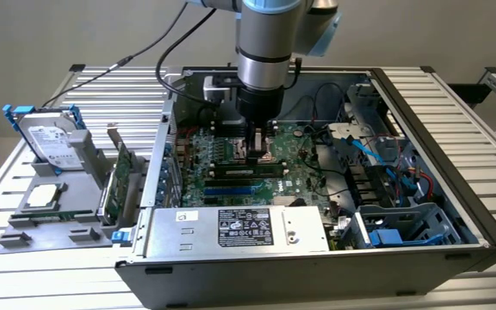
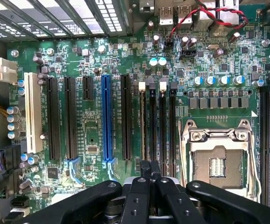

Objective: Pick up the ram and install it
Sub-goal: 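Press down the ram until it locks into place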

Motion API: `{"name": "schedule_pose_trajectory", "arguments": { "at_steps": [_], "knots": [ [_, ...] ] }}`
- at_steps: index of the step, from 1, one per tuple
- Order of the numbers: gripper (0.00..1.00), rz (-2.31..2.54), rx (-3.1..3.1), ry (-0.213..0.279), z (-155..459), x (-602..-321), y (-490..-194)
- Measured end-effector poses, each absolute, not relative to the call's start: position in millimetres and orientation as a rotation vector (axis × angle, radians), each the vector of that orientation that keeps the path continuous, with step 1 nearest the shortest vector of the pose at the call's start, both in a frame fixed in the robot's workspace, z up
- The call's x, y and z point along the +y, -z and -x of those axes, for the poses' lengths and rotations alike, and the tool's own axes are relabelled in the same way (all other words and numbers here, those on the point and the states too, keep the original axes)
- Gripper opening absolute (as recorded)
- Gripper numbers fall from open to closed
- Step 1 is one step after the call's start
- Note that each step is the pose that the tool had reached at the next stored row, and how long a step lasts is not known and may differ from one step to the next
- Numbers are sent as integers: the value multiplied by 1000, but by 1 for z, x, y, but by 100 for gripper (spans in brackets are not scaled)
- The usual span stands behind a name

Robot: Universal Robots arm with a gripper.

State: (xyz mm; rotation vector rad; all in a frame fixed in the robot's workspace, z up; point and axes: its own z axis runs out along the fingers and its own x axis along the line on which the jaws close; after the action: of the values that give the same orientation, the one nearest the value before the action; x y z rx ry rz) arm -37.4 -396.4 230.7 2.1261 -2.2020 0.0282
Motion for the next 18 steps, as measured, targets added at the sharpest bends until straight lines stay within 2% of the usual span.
{"name": "schedule_pose_trajectory", "arguments": {
  "at_steps": [18],
  "knots": [
    [11,-2124,-2199,-34,37,-396,-228]
  ]
}}
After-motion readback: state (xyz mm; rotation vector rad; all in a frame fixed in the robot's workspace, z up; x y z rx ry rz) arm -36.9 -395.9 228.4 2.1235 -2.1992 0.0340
